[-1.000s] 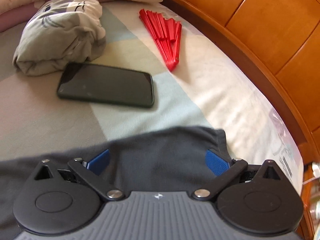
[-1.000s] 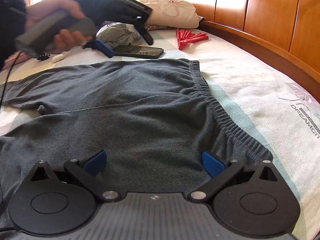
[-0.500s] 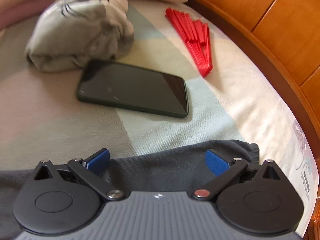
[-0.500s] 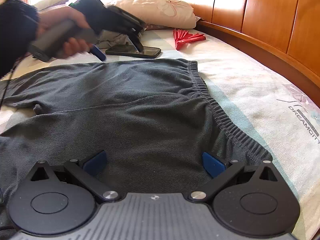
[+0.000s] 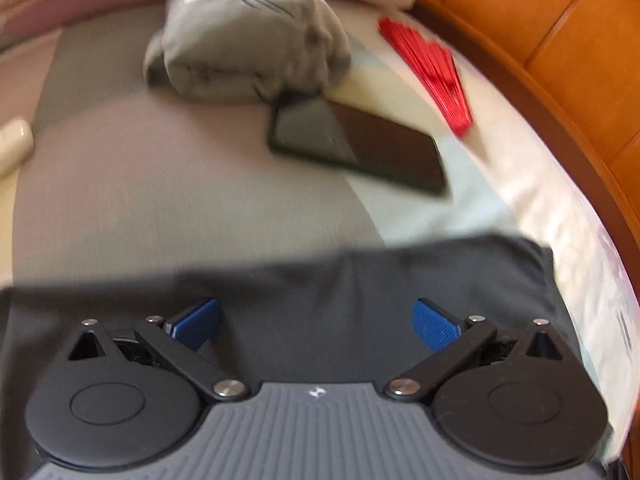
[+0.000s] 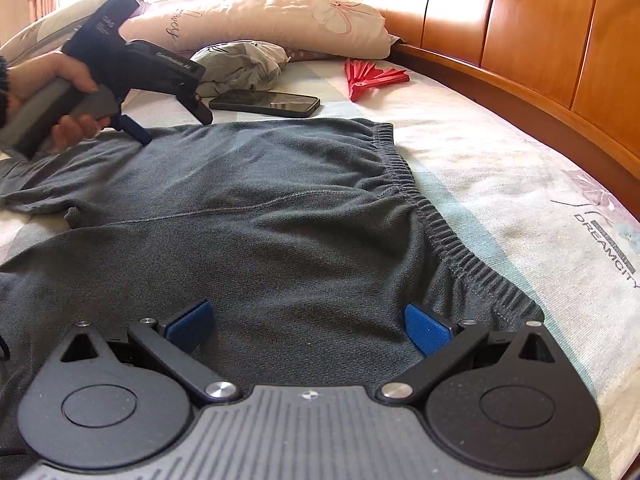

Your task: Fold clothes

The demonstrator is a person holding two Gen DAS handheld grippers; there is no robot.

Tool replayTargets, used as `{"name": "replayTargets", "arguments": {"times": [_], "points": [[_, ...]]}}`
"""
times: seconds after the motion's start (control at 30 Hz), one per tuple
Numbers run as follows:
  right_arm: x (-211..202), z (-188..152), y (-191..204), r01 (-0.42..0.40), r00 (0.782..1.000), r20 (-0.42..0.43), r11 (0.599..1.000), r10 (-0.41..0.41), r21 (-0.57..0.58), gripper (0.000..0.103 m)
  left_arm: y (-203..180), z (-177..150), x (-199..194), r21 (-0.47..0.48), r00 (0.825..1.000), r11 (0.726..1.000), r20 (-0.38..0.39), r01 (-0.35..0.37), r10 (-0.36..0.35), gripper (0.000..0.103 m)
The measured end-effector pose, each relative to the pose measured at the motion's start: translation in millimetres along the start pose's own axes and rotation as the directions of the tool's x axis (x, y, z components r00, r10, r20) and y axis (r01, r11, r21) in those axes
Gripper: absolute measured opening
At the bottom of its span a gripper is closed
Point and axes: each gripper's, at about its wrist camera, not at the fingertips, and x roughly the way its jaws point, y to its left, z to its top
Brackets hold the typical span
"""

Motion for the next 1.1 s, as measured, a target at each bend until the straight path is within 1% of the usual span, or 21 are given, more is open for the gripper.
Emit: {"name": "replayTargets", "arguments": {"times": [0.1, 0.17, 0.3, 0.37, 0.47, 0.53, 0.6, 0.63, 0.7, 0.77, 0.87, 0.9, 0.97, 1.03, 1.1], "points": [[1.9, 0.7, 0.6, 0.008, 1.0, 0.003, 1.0, -0.009, 0.006, 0.103, 1.7, 8.8, 1.5, -0.02, 1.0, 1.0, 0.011, -0.023, 0.023, 0.101], [2.5, 0.3, 1.4, 0.015, 1.0, 0.008, 1.0, -0.015, 0.006, 0.103, 2.2, 11.4, -7.7, -0.037, 0.999, 0.999, 0.008, -0.039, 0.039, 0.101], [2.3, -1.0, 2.3, 0.021, 1.0, 0.017, 1.0, -0.021, 0.005, 0.103, 9.5, 10.3, -44.4, 0.016, 0.997, 0.998, 0.029, -0.066, 0.065, 0.102], [1.8, -1.6, 2.2, 0.021, 1.0, 0.019, 1.0, -0.021, 0.005, 0.103, 25.5, 6.8, -60.7, 0.01, 0.997, 0.997, 0.022, -0.078, 0.078, 0.102], [1.6, -2.1, 2.8, 0.024, 0.999, 0.022, 1.0, -0.025, 0.006, 0.103, 56.7, -4.5, -72.6, -0.049, 0.996, 0.995, -0.016, -0.086, 0.086, 0.102], [2.1, -2.1, 4.0, 0.031, 0.999, 0.024, 1.0, -0.031, 0.007, 0.103, 74.9, -16.1, -70.9, -0.082, 0.995, 0.992, -0.034, -0.1, 0.097, 0.102], [2.7, -2.0, 5.1, 0.037, 0.999, 0.027, 0.999, -0.037, 0.008, 0.103, 91.9, -25.8, -62.6, -0.111, 0.99, 0.985, -0.052, -0.134, 0.128, 0.102], [3.1, -1.9, 5.5, 0.04, 0.999, 0.028, 0.999, -0.04, 0.01, 0.103, 99.2, -28.0, -58.2, -0.128, 0.989, 0.981, -0.047, -0.149, 0.144, 0.102], [3.9, -1.8, 6.4, 0.047, 0.998, 0.031, 0.999, -0.048, 0.014, 0.103, 110.9, -28.4, -53.1, -0.171, 0.988, 0.973, -0.007, -0.156, 0.157, 0.102], [4.9, -1.4, 7.4, 0.058, 0.998, 0.035, 0.998, -0.059, 0.023, 0.103, 116.0, -21.9, -51.2, -0.181, 0.982, 0.967, 0.03, -0.178, 0.186, 0.102], [6.7, 0.4, 9.7, 0.076, 0.996, 0.035, 0.997, -0.077, 0.032, 0.103, 123.7, -9.1, -48.6, -0.202, 0.972, 0.953, 0.016, -0.225, 0.233, 0.101], [7.0, 0.6, 9.9, 0.079, 0.996, 0.034, 0.996, -0.081, 0.036, 0.103, 125.7, -7.9, -53.3, -0.218, 0.975, 0.953, 0.019, -0.211, 0.22, 0.101], [7.6, 1.0, 10.1, 0.085, 0.996, 0.034, 0.996, -0.086, 0.042, 0.103, 127.7, -9.8, -70.3, -0.198, 0.982, 0.967, 0.063, -0.161, 0.176, 0.102], [8.3, 1.5, 10.8, 0.091, 0.995, 0.032, 0.995, -0.093, 0.047, 0.103, 134.6, -16.8, -88.1, -0.166, 0.98, 0.973, 0.088, -0.163, 0.179, 0.102], [9.1, 2.4, 12.3, 0.101, 0.994, 0.026, 0.994, -0.103, 0.05, 0.103, 147.4, -27.1, -99.0, -0.161, 0.974, 0.967, 0.083, -0.195, 0.21, 0.102]]}}
